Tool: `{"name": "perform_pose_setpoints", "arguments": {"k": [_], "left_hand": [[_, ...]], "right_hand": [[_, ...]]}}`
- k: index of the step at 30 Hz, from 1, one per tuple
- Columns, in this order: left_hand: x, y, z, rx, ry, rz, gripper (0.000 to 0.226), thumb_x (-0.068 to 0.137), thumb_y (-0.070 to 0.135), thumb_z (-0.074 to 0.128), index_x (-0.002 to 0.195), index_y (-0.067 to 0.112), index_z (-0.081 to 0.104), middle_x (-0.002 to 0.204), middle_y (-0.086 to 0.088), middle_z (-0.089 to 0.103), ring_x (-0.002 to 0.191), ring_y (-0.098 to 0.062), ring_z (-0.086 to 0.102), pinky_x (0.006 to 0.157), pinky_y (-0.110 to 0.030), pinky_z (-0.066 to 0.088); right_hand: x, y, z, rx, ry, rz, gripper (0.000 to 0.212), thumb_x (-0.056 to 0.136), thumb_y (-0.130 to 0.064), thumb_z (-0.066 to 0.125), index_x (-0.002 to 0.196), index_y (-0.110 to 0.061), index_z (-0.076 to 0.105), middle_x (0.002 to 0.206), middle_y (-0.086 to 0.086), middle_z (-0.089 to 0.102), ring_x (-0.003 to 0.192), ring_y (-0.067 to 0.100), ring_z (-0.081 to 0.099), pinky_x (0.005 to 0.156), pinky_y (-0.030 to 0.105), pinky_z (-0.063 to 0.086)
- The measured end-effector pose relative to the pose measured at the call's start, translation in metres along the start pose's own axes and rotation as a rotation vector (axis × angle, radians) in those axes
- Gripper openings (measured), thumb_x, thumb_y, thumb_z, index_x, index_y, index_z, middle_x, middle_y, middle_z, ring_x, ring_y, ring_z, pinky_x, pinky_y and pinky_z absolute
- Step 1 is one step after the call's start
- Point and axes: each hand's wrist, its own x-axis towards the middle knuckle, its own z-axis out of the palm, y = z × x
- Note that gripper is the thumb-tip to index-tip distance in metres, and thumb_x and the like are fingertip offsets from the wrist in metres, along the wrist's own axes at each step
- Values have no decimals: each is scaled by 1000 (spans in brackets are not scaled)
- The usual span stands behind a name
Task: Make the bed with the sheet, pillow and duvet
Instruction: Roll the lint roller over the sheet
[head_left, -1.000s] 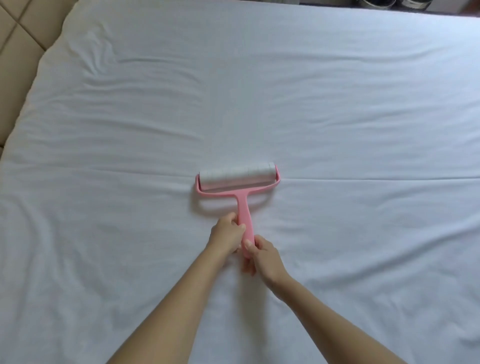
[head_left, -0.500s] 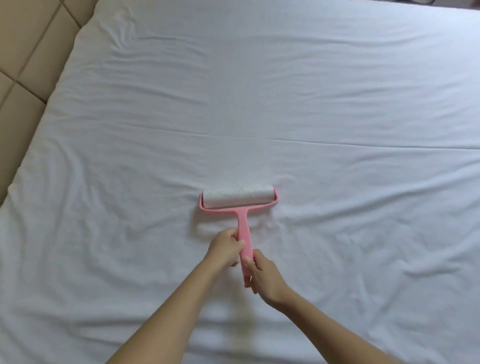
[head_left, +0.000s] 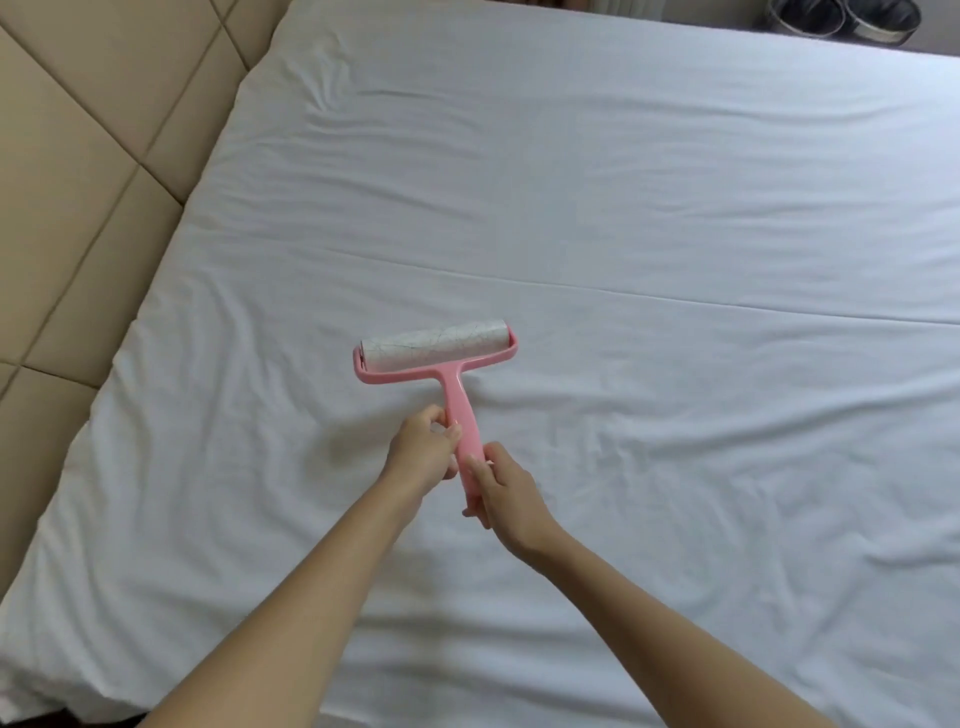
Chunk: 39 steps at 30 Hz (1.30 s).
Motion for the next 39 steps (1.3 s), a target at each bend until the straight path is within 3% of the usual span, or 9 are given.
{"name": "perform_pose_setpoints", "arguments": {"k": [8, 13, 18, 23, 26, 29, 31, 34, 39], "left_hand": [[55, -5, -63, -19, -30, -35, 19, 96, 12, 45, 105, 7, 61, 73, -7, 57, 61, -19, 52, 80, -35, 52], [93, 6, -77, -19, -77, -30, 22, 96, 12, 47, 107, 2, 62, 67, -3, 54, 56, -15, 48, 76, -32, 49], [130, 36, -88, -38, -53, -10, 24, 96, 12, 47, 113, 3, 61, 78, -7, 57, 55, -14, 48, 75, -30, 50], [181, 74, -100, -28, -4, 33, 23, 95, 10, 43, 102, 2, 63, 80, -9, 60, 56, -17, 51, 68, -29, 51], [214, 96, -107, 19, 90, 53, 26, 95, 10, 38, 93, 5, 63, 96, -15, 67, 79, -28, 63, 81, -35, 53], [243, 114, -114, 103, 207, 60, 29, 96, 12, 37, 113, 5, 60, 117, -14, 61, 106, -31, 58, 84, -34, 47], [264, 122, -119, 168, 276, 69, 33, 95, 7, 37, 125, 6, 51, 131, -13, 49, 118, -30, 50, 91, -34, 42], [296, 127, -124, 283, 341, 62, 43, 93, 5, 41, 136, 7, 35, 142, -13, 33, 130, -29, 35, 97, -38, 38], [339, 146, -134, 401, 285, 49, 80, 94, 19, 54, 149, 4, -2, 158, -11, -5, 147, -23, -3, 114, -35, 20]], "right_hand": [[49, -45, 62, 246, 96, 162, 25, 99, -33, 38, 87, -13, 47, 82, 8, 58, 50, 8, 46, 81, 41, 54], [86, -61, 63, 261, 194, 246, 26, 96, -30, 44, 82, -9, 49, 65, 2, 49, 34, 2, 43, 82, 43, 54], [132, -79, 54, 283, 245, 229, 39, 97, -29, 44, 102, 7, 58, 56, 2, 46, 35, 6, 39, 67, 30, 53], [186, -100, 33, 355, 254, 186, 33, 95, -30, 49, 86, 1, 59, 46, -2, 50, 37, 9, 45, 67, 30, 51], [218, -114, 19, 391, 212, 141, 27, 96, -26, 48, 82, -4, 57, 59, 7, 62, 44, 11, 55, 64, 22, 52], [250, -126, 9, 388, 192, 116, 25, 96, -24, 48, 83, -3, 55, 62, 9, 65, 44, 14, 58, 82, 28, 52], [272, -135, 6, 370, 213, 100, 25, 94, -24, 49, 81, -4, 55, 57, 7, 64, 43, 15, 57, 93, 36, 49], [306, -153, 0, 349, 255, 81, 24, 93, -23, 47, 81, -4, 55, 53, 4, 62, 42, 14, 57, 94, 39, 49], [370, -188, -15, 364, 301, 79, 22, 91, -21, 47, 77, -6, 55, 46, 1, 59, 41, 13, 57, 95, 42, 50]]}}
